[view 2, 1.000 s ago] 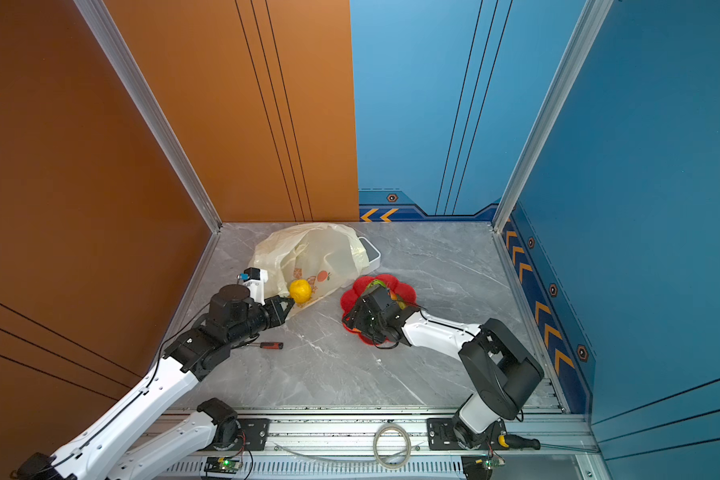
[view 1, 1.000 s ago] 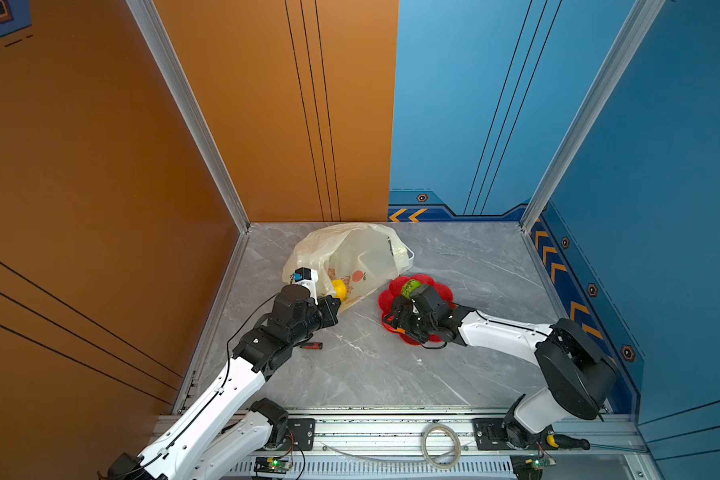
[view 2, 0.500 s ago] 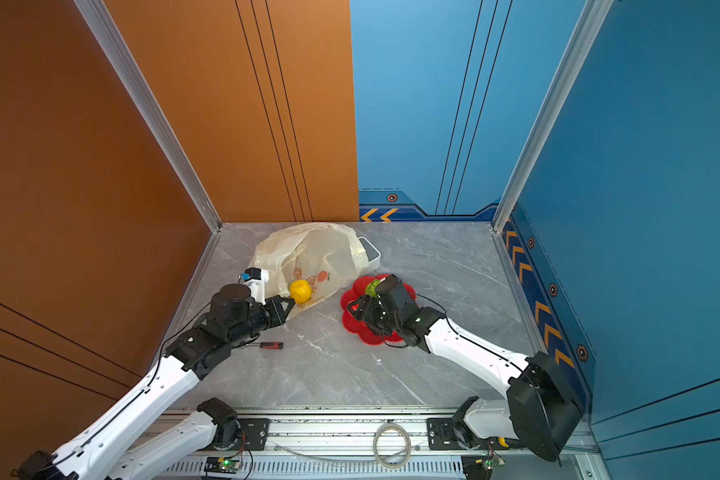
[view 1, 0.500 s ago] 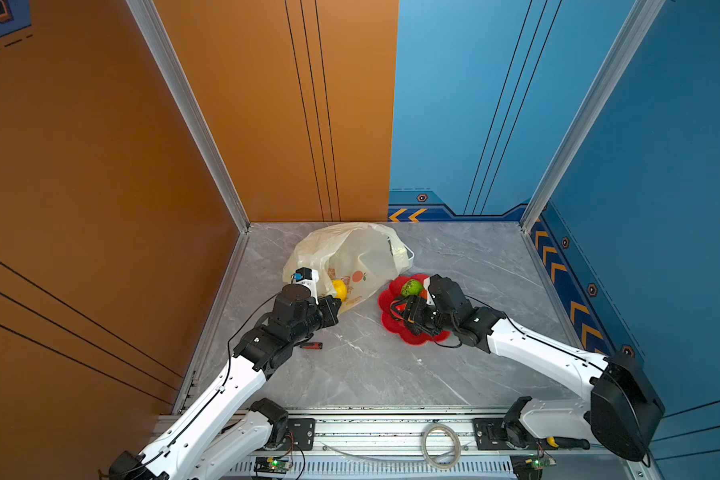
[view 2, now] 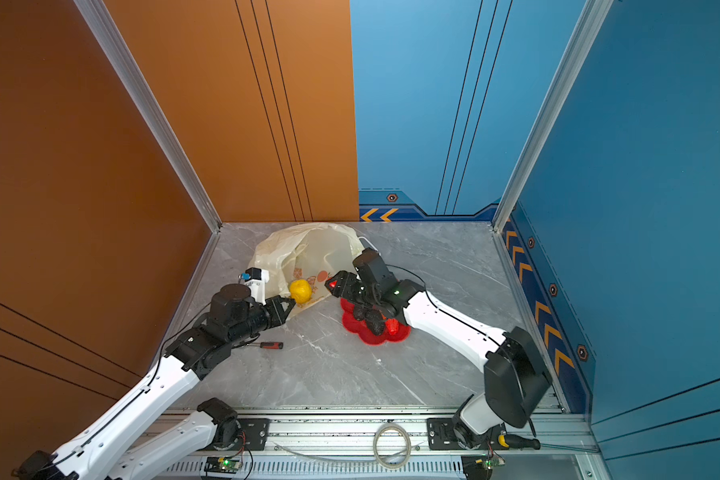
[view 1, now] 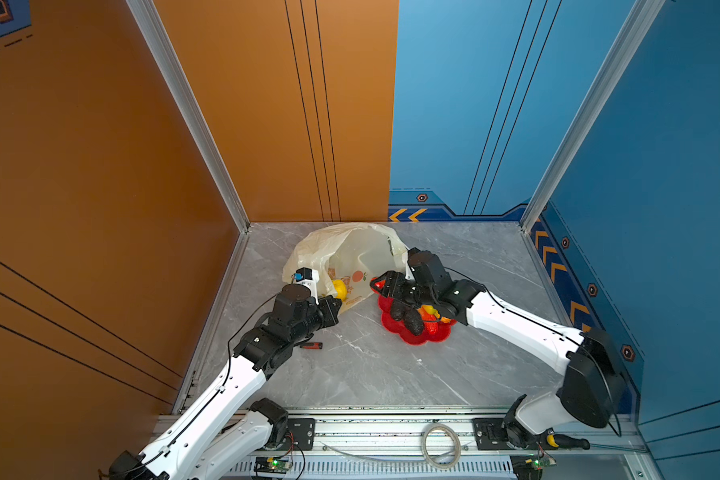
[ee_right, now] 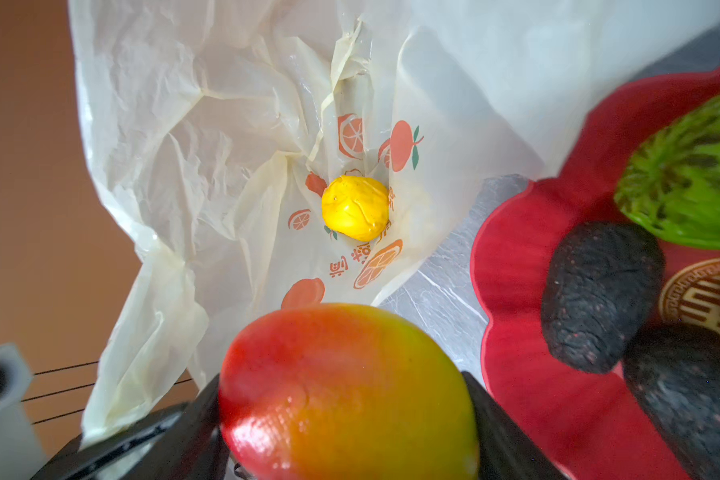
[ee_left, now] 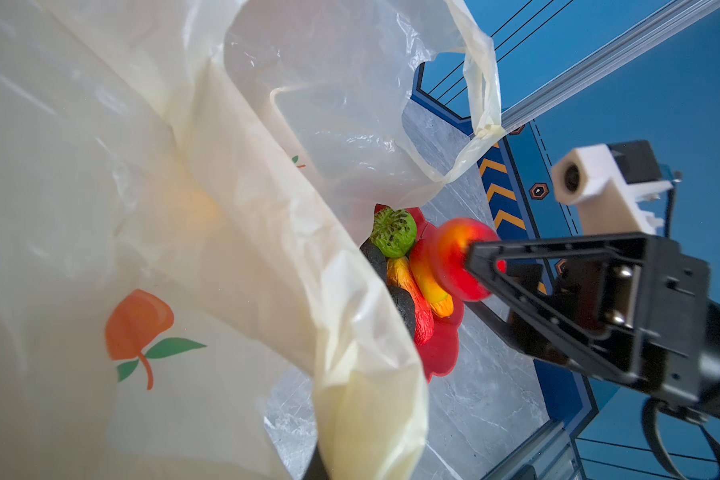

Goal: Place the fruits into the plastic bag
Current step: 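Lift the mango with the right gripper and carry it into the bag mouth, then open the right gripper to drop the mango beside the yellow fruit, withdraw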

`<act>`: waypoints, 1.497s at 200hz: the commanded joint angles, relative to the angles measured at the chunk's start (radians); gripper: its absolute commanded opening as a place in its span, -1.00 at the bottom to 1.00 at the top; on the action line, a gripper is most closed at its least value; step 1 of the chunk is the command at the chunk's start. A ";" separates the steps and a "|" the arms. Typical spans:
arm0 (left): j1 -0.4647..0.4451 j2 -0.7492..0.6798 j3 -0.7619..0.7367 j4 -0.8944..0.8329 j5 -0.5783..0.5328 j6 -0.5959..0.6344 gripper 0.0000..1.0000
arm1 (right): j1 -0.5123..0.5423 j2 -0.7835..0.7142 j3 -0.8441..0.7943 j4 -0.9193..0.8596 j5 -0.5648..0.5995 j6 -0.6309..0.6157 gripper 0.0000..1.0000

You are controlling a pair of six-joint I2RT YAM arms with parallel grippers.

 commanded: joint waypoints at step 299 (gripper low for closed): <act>0.001 -0.010 -0.027 0.056 0.043 -0.058 -1.00 | 0.011 0.702 0.716 -0.025 -0.221 0.025 0.70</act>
